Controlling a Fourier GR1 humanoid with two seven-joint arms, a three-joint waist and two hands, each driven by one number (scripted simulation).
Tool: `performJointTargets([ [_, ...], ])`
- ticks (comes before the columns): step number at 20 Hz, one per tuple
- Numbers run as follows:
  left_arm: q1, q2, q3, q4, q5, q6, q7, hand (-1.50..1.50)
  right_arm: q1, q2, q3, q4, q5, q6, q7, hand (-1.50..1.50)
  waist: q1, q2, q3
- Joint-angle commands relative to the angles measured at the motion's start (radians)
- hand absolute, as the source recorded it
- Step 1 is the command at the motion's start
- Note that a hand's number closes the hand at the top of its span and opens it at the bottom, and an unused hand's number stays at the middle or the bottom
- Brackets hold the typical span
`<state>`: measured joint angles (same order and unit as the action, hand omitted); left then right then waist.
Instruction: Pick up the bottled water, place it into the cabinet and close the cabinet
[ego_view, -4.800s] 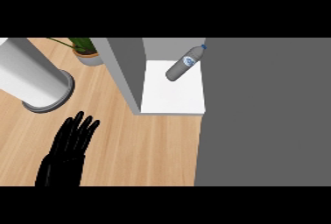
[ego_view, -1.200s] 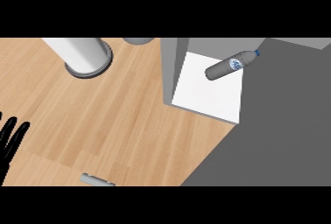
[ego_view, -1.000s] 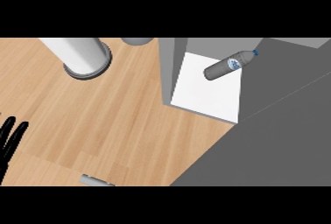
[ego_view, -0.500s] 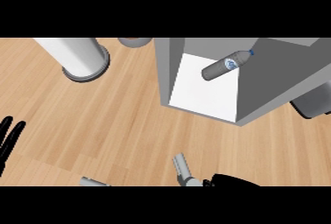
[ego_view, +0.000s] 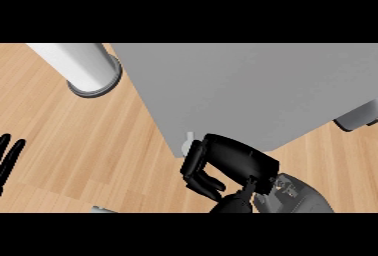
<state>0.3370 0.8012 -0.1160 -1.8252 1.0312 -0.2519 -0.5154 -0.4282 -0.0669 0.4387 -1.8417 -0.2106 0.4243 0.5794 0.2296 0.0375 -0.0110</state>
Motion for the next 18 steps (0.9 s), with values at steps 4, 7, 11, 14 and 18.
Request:
performJointTargets([
  [4,-0.004,-0.012,0.017,0.039,0.012,-0.013,-0.010,-1.50,-0.324,0.065,-0.106,0.297,0.061,-0.210,-0.005,1.50,-0.030,0.001,0.003],
  [7,0.018,0.000,0.028,0.037,0.011,-0.034,-0.013,-1.50,-0.419,0.066,-0.146,0.423,0.076,-0.322,-0.026,1.50,-0.022,-0.002,0.005],
  [11,0.021,-0.010,0.027,0.050,0.002,-0.041,-0.022,-1.50,-0.526,0.067,-0.191,0.552,0.084,-0.418,-0.068,1.50,-0.035,0.003,0.005],
  [14,0.031,-0.011,0.031,0.027,0.009,-0.045,-0.022,-1.50,-0.561,0.067,-0.206,0.609,0.056,-0.477,-0.095,1.50,-0.043,-0.001,0.008],
  [18,0.029,-0.024,0.028,0.040,0.001,-0.033,-0.025,-1.50,-0.570,0.067,-0.199,0.658,0.017,-0.568,-0.137,-1.50,-0.065,0.003,0.009],
])
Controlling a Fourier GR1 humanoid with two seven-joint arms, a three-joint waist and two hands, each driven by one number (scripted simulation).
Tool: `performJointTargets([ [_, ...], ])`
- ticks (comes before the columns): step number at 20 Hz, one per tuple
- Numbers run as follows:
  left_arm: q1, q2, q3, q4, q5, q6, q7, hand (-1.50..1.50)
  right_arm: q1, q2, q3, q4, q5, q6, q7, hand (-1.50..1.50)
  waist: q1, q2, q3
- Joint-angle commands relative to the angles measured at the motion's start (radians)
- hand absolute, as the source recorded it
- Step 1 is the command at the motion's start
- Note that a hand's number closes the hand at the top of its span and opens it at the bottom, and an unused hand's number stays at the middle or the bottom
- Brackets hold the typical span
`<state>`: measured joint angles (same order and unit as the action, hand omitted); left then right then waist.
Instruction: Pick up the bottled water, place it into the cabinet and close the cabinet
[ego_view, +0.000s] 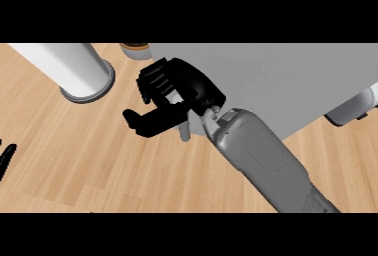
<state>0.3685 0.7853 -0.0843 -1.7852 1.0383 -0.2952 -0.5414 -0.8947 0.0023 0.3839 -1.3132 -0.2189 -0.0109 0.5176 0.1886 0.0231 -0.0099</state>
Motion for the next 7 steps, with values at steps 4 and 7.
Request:
performJointTargets([
  [4,0.011,-0.007,0.026,0.020,0.016,-0.007,-0.012,-1.50,-0.132,-0.002,-0.134,0.186,-0.054,-0.195,-0.112,-1.50,-0.034,0.018,0.006],
  [7,0.028,-0.001,0.021,-0.001,0.008,-0.007,-0.006,-1.50,-0.194,-0.009,-0.117,0.239,-0.104,-0.218,-0.140,-1.50,-0.034,0.016,0.008],
])
